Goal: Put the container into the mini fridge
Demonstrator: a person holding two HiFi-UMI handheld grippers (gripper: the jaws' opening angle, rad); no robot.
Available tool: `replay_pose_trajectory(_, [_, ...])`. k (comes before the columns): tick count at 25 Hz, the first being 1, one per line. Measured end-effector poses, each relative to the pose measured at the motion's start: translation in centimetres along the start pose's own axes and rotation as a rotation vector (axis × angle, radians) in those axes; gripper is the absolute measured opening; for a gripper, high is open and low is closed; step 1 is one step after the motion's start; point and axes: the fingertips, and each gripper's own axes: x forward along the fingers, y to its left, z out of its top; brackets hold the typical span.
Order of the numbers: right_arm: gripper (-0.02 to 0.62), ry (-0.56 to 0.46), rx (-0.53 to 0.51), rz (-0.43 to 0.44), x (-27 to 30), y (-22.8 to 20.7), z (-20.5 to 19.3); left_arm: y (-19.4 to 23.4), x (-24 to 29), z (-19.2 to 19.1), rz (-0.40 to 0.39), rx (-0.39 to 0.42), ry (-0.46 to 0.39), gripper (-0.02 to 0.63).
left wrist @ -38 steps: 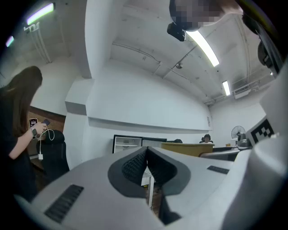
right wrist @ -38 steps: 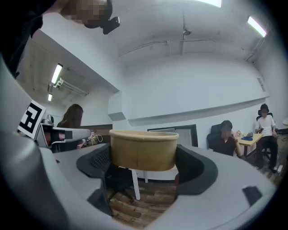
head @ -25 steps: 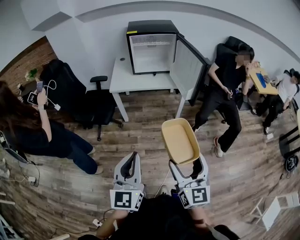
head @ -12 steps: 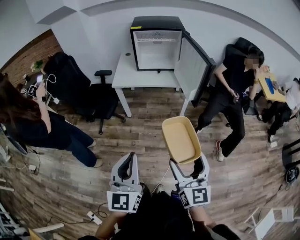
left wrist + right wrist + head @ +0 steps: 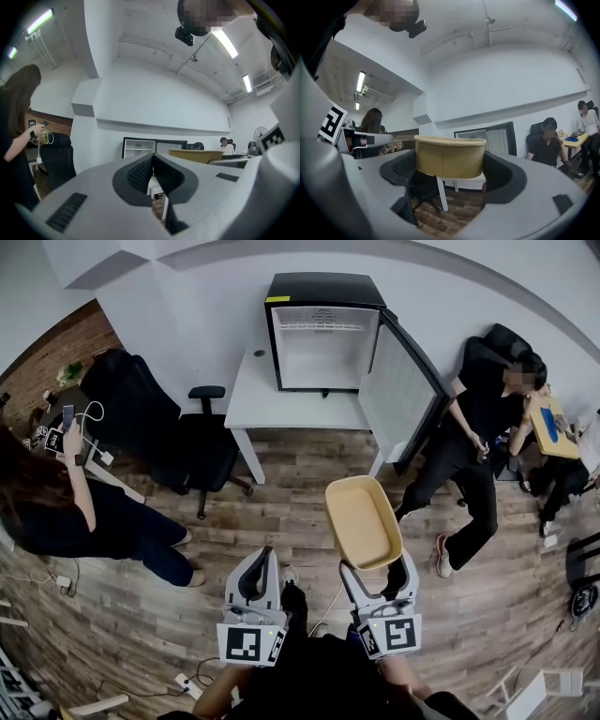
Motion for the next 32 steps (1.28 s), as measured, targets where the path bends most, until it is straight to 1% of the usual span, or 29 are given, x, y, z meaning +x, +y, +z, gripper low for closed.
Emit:
replay_pose_trajectory(7, [0.459, -0.014, -0.029, -0.045, 12.1, -0.8, 0.8, 7.5, 10.8, 0.2, -0.045, -0.009, -0.025, 0.009])
replay_pose_trajectory(12, [0.459, -0.026, -0.023, -0.08, 19.7, -0.6, 1.6, 11.8, 16.7, 0.3, -0.109, -0.028, -0.022, 0.009])
replay_pose_trajectory(15, [0.459, -0.036, -0.014, -0.098, 23.9, -0.8, 2.2, 14.2, 19.9, 0.3, -0.13, -0.031, -0.023, 0.009])
replay_pose_trajectory(18, [0.459, -0.031, -0.013, -0.109, 26.9, -1.4, 2.3, 15.6, 22.1, -0.1, -0.138, -0.065, -0.004, 0.009])
replay_pose_trajectory(23, [0.459, -0.02, -0.014, -0.114, 31.9, -3.1, 2.0, 17.4, 26.3, -0.8, -0.141, -0.056, -0.001, 0.009])
replay_pose_trajectory(28, [0.459, -0.027, -0.02, -0.103, 38.0, -6.1, 1.9, 18.7, 31.5, -1.2, -0.122, -0.057, 0.001, 0.009])
replay_pose_trajectory(32, [0.459, -0.038, -0.022, -0.082, 43.5, -9.2, 2.4, 19.5, 36.8, -1.6, -0.1, -0.056, 0.006, 0.009])
